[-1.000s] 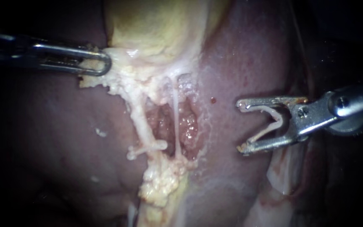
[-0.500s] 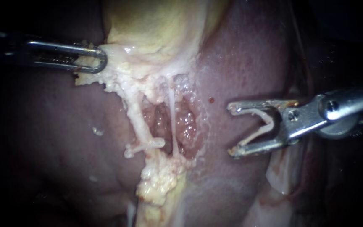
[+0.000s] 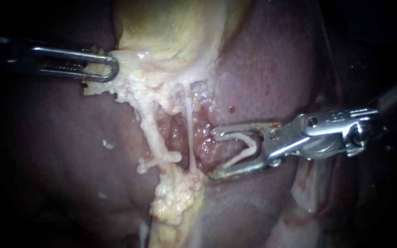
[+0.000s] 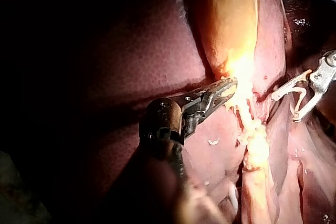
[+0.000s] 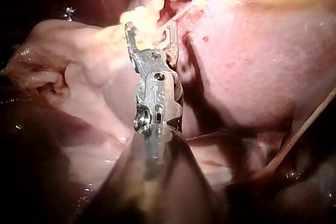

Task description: Clipping second clip left tube

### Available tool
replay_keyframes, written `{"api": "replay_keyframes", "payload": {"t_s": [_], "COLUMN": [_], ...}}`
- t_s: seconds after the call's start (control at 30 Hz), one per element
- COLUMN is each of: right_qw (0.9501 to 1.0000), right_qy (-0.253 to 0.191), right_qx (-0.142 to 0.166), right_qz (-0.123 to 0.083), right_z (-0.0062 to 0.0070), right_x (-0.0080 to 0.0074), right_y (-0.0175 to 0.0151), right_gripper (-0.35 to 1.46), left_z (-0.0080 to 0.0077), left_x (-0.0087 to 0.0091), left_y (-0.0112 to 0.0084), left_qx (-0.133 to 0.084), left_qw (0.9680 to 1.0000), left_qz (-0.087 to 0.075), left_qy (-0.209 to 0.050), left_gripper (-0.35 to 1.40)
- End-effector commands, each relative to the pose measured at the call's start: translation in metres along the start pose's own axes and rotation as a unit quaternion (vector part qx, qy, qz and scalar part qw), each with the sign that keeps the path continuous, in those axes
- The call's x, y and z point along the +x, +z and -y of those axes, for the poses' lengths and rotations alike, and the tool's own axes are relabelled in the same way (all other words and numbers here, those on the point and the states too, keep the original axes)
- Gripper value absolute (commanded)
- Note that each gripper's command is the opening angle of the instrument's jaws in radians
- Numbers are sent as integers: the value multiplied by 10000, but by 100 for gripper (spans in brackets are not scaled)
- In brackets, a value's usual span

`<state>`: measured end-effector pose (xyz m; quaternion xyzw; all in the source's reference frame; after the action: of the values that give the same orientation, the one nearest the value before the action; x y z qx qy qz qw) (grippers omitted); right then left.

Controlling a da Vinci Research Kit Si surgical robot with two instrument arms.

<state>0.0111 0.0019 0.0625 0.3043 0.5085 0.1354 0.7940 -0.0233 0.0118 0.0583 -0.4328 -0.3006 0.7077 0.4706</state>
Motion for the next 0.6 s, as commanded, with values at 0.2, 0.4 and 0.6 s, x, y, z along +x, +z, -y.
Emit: {"api": "replay_keyframes", "payload": {"t_s": [0.2,0.4,0.6], "right_qw": [9986,9975,9969], "right_qy": [303,416,454], "right_qx": [246,400,433], "right_qz": [-353,-416,-475], "right_z": [-12,-29,-39], "right_x": [-5,-12,-19], "right_y": [18,33,48], "right_gripper": [49,49,49], "left_z": [0,0,0], "left_x": [0,-1,-1], "left_y": [1,2,3], "left_qx": [6,10,25], "left_qw": [10000,10000,10000], "left_qz": [-3,-5,-15], "left_qy": [1,3,3], "left_gripper": [-35,-35,-35]}}
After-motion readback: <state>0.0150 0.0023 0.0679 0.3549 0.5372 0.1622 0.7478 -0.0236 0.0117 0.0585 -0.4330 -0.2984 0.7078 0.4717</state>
